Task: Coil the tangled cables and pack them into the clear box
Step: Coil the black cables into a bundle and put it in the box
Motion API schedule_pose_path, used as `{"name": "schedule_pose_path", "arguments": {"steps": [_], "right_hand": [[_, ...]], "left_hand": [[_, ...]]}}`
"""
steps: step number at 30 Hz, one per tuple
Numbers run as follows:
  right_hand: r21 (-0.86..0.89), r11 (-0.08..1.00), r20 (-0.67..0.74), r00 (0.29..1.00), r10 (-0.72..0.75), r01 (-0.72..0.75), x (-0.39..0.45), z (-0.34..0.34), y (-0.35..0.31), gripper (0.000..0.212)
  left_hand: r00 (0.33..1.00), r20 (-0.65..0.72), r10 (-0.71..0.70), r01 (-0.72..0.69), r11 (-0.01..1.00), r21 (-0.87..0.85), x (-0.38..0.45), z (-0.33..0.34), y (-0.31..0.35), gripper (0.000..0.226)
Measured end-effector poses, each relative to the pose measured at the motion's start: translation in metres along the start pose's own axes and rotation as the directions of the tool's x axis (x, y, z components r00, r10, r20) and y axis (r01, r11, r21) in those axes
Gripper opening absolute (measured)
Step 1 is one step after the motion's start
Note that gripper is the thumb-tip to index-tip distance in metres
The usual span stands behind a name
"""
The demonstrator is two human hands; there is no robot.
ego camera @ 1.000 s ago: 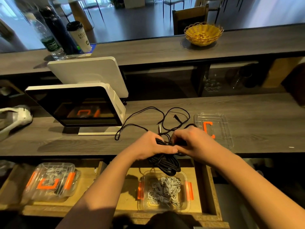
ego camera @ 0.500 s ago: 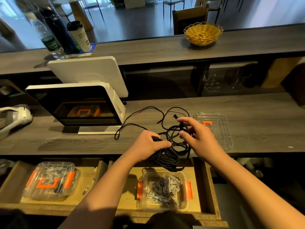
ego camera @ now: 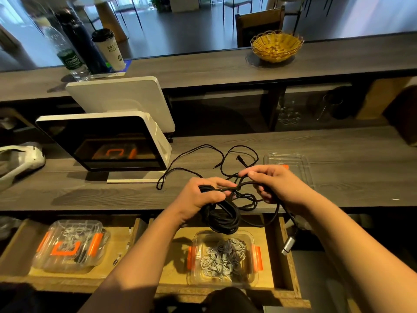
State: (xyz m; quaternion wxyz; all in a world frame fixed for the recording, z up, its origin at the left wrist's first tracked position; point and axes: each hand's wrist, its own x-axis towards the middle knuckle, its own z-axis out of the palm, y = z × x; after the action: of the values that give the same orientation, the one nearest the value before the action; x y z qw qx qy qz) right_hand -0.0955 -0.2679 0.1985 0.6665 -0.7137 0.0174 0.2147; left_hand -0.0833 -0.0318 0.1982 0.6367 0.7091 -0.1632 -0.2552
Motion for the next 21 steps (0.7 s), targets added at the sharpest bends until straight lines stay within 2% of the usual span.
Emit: {"name": "schedule_pose_path", "arguments": {"steps": [3,8,12,13,15,17,19,21], "right_hand": [[0.186,0.98,0.131,0.99,0.051,-0.076,0.002,-0.004,0.004,0.03],[0.353,0.925,0.183,0.98,0.078,-0.139,0.002,-0.003,0.013,0.032],[0.503,0.838,0.276,0.958,0.075,-0.211,0.003,0.003,0.015,0.028],[0.514,0.83,0.293,0.954,0.069,-0.218,0.004,0.004,0.017,0.03],[0.455,0.869,0.273,0.959,0.072,-0.195,0.003,0.007,0.019,0.041],[0.27,0.956,0.219,0.974,0.052,-0.112,0.001,0.011,0.02,0.039],[0.044,0.999,0.146,0.989,0.009,-0.015,-0.001,0.019,0.018,0.029],[-0.079,0.995,0.078,0.996,-0.049,0.055,-0.001,0.027,0.018,0.025]], "left_hand": [[0.999,0.003,-0.04,0.04,0.978,-0.203,-0.001,0.0,-0.006,0.023],[0.997,-0.02,-0.075,0.061,0.921,-0.384,-0.005,0.003,-0.008,0.035],[0.993,-0.017,-0.118,0.091,0.842,-0.532,-0.008,0.007,-0.009,0.066],[0.995,0.009,-0.104,0.09,0.807,-0.584,-0.009,0.009,-0.009,0.067],[0.996,-0.005,-0.091,0.064,0.735,-0.675,-0.011,0.014,-0.009,0.059],[0.982,-0.105,-0.156,0.026,0.665,-0.746,-0.01,0.017,-0.009,0.057],[0.955,-0.199,-0.219,0.004,0.68,-0.733,-0.008,0.018,-0.011,0.039],[0.931,-0.269,-0.245,-0.008,0.724,-0.69,-0.007,0.019,-0.009,0.017]]}}
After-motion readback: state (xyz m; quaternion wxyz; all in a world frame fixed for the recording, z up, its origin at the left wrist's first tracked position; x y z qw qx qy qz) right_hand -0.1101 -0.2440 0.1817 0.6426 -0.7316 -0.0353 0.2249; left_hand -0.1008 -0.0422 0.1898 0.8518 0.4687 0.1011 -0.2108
